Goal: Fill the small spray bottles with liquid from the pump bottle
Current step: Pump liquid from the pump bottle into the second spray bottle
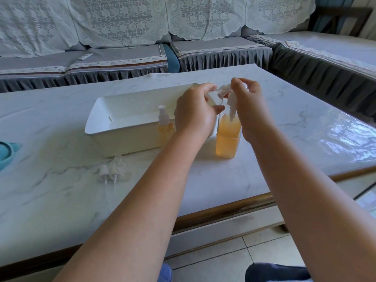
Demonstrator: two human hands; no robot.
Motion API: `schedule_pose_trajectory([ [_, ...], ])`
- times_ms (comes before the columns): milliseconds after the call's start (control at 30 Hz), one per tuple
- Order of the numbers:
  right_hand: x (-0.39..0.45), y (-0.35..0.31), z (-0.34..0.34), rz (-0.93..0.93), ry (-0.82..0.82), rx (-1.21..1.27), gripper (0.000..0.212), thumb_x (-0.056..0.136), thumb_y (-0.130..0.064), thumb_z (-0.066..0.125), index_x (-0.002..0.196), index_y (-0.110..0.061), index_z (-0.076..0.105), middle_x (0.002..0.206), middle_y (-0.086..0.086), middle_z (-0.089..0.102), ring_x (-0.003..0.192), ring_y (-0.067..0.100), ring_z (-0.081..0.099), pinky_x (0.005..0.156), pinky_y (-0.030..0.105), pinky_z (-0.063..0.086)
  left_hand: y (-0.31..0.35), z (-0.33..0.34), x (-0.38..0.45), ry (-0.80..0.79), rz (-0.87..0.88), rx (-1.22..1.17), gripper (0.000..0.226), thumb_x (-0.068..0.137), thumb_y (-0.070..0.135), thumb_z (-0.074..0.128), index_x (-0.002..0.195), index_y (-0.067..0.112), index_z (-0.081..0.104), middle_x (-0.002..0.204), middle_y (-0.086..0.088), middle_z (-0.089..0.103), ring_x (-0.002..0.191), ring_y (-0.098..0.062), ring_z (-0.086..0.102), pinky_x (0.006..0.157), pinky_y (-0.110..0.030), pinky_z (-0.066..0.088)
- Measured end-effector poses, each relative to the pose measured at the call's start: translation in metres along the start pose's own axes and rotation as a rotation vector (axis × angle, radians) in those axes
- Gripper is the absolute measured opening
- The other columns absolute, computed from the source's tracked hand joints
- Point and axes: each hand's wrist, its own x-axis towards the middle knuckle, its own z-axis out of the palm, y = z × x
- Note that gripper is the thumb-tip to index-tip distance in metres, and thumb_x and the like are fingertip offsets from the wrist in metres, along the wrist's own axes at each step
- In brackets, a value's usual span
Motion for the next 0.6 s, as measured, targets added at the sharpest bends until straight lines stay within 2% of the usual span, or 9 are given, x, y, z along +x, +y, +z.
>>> schedule_pose_trajectory([
  [100,0.0013,-0.0017,-0.0023,0.033,-0.043,0.044,0.068,0.083,-0.061,0.053,0.127,-0.009,0.054,0.085,0.0,0.073,0.079,0.017,0.065,0.06,0.03,0.044,0.0022,-0.0027,0.0022,0.018,0.005,-0.032,0.051,0.078,0.024,0.077,0.126,0.029,0.061,0.097,0.006,0.061,0.092,-0.015,0.056,0.077,-0.027,0.044],
  [233,0.0004,-0.0022,-0.0036,0.052,-0.049,0.051,0.07,0.086,-0.069,0.05,0.127,-0.012,0.055,0.089,0.0,0.073,0.086,0.016,0.07,0.06,0.029,0.045,0.0044,-0.0035,0.002,0.028,0.01,-0.042,0.052,0.078,0.023,0.077,0.127,0.028,0.061,0.096,0.007,0.06,0.091,-0.013,0.055,0.074,-0.024,0.039],
  [400,0.0003,-0.0048,-0.0031,0.052,-0.086,0.039,0.093,0.068,-0.082,0.048,0.126,-0.009,0.058,0.089,0.002,0.073,0.093,0.019,0.071,0.052,0.031,0.041,0.0035,-0.0027,0.0022,0.029,0.006,-0.047,0.051,0.079,0.023,0.078,0.127,0.028,0.061,0.098,0.005,0.061,0.092,-0.013,0.055,0.074,-0.024,0.039],
  [500,0.0028,-0.0044,-0.0043,0.045,-0.098,0.022,0.086,0.073,-0.075,0.049,0.126,-0.009,0.057,0.086,0.001,0.073,0.088,0.018,0.07,0.052,0.029,0.041,0.0037,-0.0029,0.0024,0.029,0.005,-0.05,0.051,0.078,0.023,0.078,0.127,0.028,0.061,0.098,0.006,0.061,0.092,-0.013,0.055,0.074,-0.024,0.039],
  [600,0.0027,-0.0041,-0.0053,0.04,-0.101,0.026,0.068,0.085,-0.059,0.049,0.128,-0.008,0.055,0.085,0.001,0.072,0.078,0.016,0.066,0.052,0.027,0.042,0.0035,-0.0023,0.0027,0.029,-0.002,-0.045,0.051,0.079,0.021,0.078,0.126,0.028,0.061,0.096,0.007,0.06,0.091,-0.013,0.056,0.074,-0.024,0.039],
])
